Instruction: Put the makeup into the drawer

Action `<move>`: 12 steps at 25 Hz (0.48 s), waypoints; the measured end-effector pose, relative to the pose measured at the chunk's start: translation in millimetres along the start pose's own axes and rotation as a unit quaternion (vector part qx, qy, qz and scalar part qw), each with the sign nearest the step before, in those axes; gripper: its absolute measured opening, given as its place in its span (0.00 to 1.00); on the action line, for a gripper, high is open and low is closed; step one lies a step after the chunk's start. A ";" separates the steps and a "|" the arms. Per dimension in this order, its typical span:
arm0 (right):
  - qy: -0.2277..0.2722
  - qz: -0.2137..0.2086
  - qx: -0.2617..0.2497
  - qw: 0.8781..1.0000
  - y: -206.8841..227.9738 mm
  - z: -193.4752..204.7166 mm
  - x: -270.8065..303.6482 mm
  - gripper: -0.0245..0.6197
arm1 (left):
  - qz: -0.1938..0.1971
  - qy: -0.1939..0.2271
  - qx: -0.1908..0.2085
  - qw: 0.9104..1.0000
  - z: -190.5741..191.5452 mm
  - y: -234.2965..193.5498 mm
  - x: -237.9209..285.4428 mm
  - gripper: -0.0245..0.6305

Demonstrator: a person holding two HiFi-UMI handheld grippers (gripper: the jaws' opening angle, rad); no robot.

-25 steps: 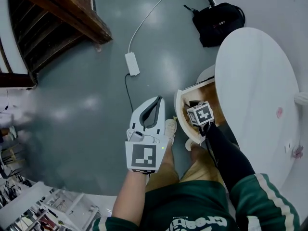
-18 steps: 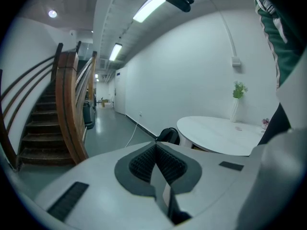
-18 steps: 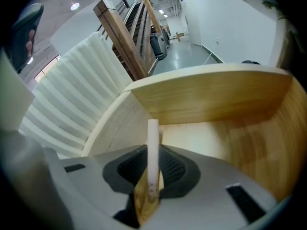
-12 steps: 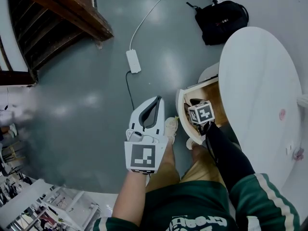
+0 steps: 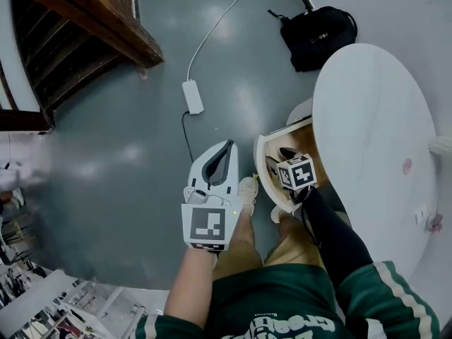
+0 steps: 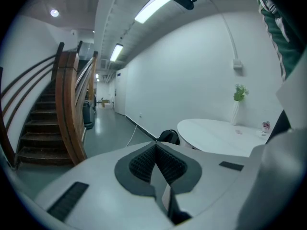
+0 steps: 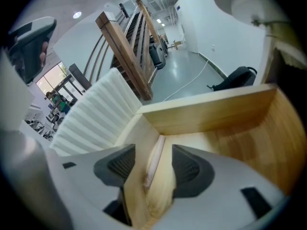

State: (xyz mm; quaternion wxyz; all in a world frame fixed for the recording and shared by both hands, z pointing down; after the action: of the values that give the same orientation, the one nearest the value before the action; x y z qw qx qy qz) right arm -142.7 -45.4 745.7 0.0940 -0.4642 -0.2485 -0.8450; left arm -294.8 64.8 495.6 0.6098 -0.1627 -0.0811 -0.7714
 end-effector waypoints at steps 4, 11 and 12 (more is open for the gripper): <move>0.038 0.021 -0.021 0.999 -16.6 -16.1 -37.8 0.42 | 0.008 0.008 0.006 1.000 -15.3 0.3 -5.1 0.04; 0.152 0.042 -0.045 0.987 -54.7 -72.4 -122.4 0.45 | 0.025 0.027 0.012 0.999 -49.5 -0.7 -17.5 0.04; 0.170 0.046 -0.050 0.983 -60.1 -82.5 -135.9 0.47 | 0.028 0.032 0.014 0.999 -56.1 -0.7 -19.2 0.04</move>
State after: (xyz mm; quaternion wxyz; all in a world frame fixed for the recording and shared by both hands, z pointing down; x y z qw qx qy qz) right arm -152.0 -45.4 576.0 0.1501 -0.3292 -0.1649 -0.9176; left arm -300.1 64.4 436.6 0.6356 -0.1314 -0.0681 -0.7577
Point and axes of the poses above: the fingertips, and each gripper's own axes: x forward along the fingers, y to its right, z out of its underside, the point moved 7 cm from there along -x, backward along the fingers, and after that the axes turned 2 degrees about y, right-handed, at the moved point
